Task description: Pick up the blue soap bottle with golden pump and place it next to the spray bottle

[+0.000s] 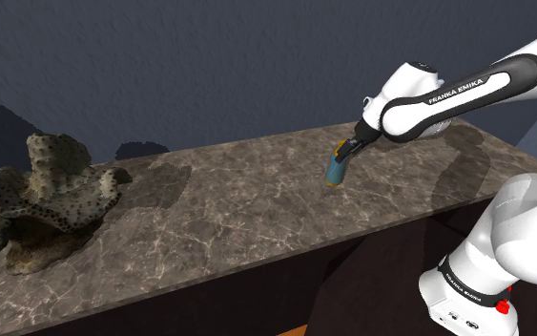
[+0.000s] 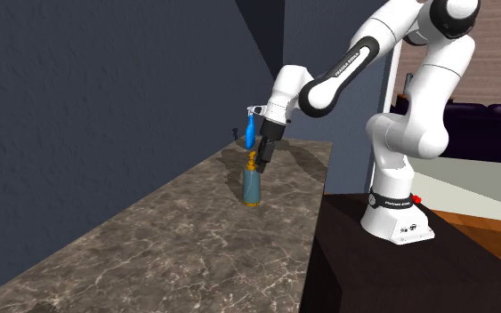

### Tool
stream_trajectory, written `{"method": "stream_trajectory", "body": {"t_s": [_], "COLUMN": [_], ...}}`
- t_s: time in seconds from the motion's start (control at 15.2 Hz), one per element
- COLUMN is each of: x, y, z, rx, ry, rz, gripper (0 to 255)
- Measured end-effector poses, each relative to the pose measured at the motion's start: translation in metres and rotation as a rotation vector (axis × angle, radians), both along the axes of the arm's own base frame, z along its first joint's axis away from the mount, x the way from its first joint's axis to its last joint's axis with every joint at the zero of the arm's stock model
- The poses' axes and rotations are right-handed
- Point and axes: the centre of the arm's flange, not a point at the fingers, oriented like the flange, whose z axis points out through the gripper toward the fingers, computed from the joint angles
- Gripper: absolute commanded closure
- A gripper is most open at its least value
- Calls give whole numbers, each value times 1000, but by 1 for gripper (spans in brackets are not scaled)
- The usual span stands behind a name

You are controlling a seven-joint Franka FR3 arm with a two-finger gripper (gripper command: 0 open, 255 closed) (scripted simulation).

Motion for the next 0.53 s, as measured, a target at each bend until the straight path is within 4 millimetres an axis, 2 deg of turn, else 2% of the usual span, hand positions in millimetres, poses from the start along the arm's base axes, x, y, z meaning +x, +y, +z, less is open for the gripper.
{"method": "stream_trajectory", "body": {"t_s": [0.2, 0.53], "x": [4, 5], "y": [1, 1], "z": [-10, -12], "rx": [0, -1], "ry": [-1, -1], "rz": [0, 0], "gripper": [0, 0]}}
